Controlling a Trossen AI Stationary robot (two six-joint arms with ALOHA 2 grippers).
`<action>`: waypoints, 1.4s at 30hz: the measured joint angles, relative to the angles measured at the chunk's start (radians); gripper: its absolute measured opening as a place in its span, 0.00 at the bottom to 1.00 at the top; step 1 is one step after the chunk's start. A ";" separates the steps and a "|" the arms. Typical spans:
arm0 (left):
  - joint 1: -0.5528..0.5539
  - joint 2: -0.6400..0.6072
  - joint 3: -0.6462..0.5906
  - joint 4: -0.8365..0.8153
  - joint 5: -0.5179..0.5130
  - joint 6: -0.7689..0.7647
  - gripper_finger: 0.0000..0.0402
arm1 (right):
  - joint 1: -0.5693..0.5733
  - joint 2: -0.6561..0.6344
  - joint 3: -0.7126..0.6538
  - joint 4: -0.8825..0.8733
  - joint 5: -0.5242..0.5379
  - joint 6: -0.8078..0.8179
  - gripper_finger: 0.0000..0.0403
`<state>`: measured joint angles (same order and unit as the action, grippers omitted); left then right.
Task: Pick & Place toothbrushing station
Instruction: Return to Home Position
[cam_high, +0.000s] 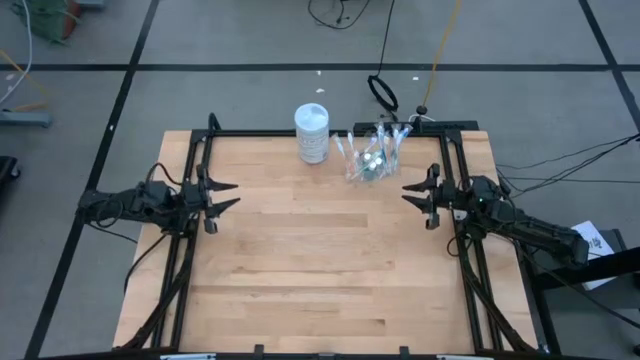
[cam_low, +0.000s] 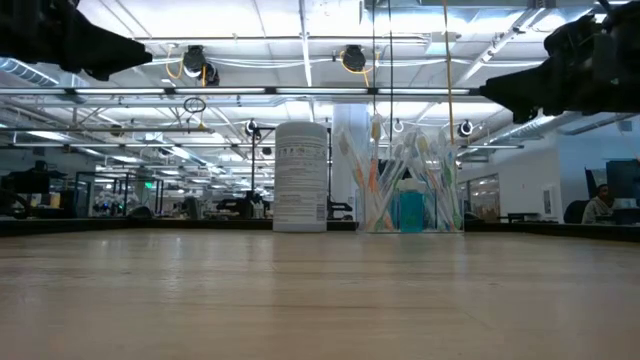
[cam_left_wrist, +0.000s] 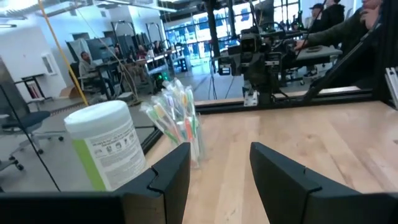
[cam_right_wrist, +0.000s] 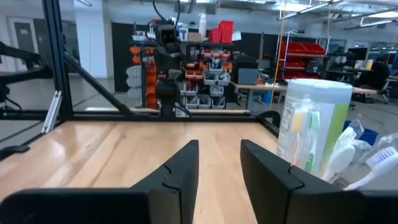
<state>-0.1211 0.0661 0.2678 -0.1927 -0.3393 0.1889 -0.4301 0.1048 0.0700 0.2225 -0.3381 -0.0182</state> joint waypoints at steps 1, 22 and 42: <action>0.000 -0.018 -0.010 -0.002 0.002 0.002 0.43 | 0.000 -0.009 0.000 -0.005 0.000 0.002 0.27; 0.000 -0.060 -0.169 0.248 0.184 0.104 0.43 | 0.000 -0.026 -0.055 -0.008 0.076 -0.001 0.26; 0.000 -0.053 -0.253 0.314 0.182 0.152 0.43 | 0.000 -0.026 -0.056 -0.010 0.074 -0.047 0.26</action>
<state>-0.1211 0.0135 0.0147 0.1218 -0.1573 0.3406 -0.4301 0.0792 0.0142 0.2127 -0.2638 -0.0649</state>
